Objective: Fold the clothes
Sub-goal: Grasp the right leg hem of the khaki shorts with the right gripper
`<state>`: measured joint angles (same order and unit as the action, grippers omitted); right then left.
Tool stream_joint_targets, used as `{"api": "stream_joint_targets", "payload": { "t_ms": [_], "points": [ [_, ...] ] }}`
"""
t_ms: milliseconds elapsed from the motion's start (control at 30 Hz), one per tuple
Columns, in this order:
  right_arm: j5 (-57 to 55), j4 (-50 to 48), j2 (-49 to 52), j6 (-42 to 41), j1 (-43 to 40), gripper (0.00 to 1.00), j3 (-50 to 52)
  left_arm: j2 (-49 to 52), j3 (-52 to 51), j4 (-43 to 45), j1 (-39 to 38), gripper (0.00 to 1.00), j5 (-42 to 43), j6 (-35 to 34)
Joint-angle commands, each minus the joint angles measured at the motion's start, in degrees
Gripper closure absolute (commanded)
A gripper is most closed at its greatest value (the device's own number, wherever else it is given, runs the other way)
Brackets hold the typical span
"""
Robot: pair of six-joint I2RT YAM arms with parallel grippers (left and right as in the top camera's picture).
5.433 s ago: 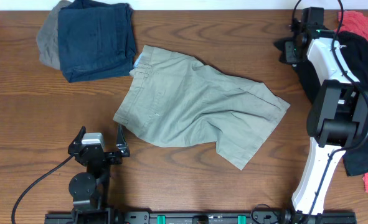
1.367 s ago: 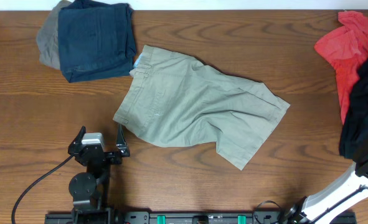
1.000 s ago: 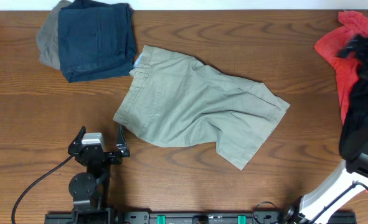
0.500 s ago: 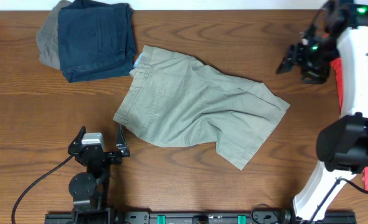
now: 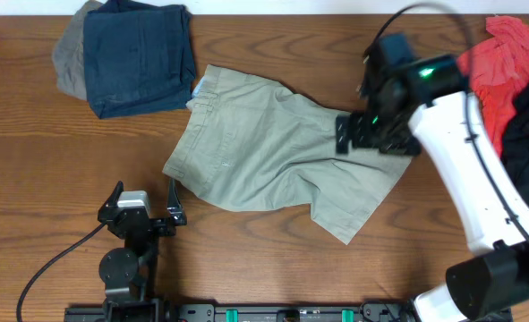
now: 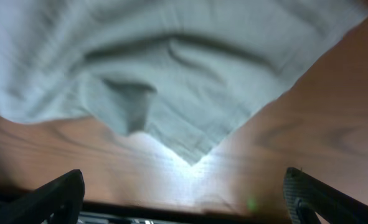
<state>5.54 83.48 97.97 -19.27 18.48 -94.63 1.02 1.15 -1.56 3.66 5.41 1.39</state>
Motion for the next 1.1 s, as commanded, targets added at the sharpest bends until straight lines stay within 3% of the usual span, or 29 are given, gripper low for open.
{"api": "stream_joint_targets", "payload": {
  "t_ms": [0,367,600,800,1067],
  "points": [
    [0.7,-1.8,0.5,-4.5,2.5,0.01,8.8,0.0,-0.9,-2.0,0.3,0.02,0.6,0.3],
    [7.1,-9.1,-2.5,-7.1,4.8,0.01,26.3,0.0,-0.9,-2.0,0.3,0.02,0.6,0.3],
    [6.8,-17.7,-9.0,-10.0,5.5,0.01,36.5,0.0,-0.9,-2.0,0.3,0.02,0.6,0.3],
    [-1.2,-24.1,-10.1,-18.7,4.8,0.01,42.3,0.0,-0.9,-2.0,0.3,0.02,0.6,0.3],
    [-0.6,-30.9,-10.1,-18.1,4.2,0.01,47.7,0.0,-0.9,-2.0,0.3,0.02,0.6,0.3]
  ]
}}
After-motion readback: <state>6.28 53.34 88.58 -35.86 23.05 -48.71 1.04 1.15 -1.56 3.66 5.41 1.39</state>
